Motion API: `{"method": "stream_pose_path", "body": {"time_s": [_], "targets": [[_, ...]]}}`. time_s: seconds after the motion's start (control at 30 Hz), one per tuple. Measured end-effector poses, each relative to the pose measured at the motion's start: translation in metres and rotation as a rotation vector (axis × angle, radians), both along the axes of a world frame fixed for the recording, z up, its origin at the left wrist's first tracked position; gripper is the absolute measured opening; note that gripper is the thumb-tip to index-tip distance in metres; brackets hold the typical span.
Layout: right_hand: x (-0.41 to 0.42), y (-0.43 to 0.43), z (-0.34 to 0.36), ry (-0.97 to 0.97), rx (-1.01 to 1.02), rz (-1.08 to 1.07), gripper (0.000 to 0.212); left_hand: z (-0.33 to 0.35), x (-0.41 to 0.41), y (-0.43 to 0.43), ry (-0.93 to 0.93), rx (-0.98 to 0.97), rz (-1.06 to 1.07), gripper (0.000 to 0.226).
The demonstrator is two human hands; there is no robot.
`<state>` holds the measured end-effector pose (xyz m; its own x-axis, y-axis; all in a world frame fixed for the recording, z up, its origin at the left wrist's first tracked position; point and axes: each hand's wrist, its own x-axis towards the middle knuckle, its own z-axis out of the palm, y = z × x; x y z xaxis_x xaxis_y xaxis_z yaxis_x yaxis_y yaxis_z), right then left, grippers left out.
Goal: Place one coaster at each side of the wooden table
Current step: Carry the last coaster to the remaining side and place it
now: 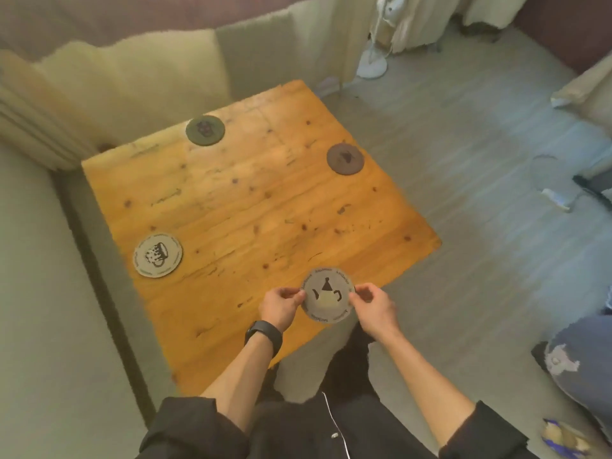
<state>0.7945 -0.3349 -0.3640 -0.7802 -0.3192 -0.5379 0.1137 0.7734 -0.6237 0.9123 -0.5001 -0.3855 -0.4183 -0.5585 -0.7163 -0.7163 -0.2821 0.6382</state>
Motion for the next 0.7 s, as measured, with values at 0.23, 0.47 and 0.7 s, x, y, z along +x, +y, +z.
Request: {"method": "stream_pose_path", "body": {"time_s": [0.23, 0.47, 0.7], "targets": [[-0.070, -0.034, -0.031, -0.063, 0.028, 0.370, 0.007, -0.016, -0.031, 0.022, -0.015, 0.027, 0.529, 0.004], [-0.086, -0.047, -0.066, -0.066, 0.070, 0.552, 0.014, -0.041, -0.025, 0.047, -0.068, 0.074, 0.749, 0.008], [-0.086, -0.046, -0.100, -0.039, 0.128, 0.530, 0.006, -0.079, -0.025, 0.056, -0.209, 0.043, 0.710, 0.006]]}}
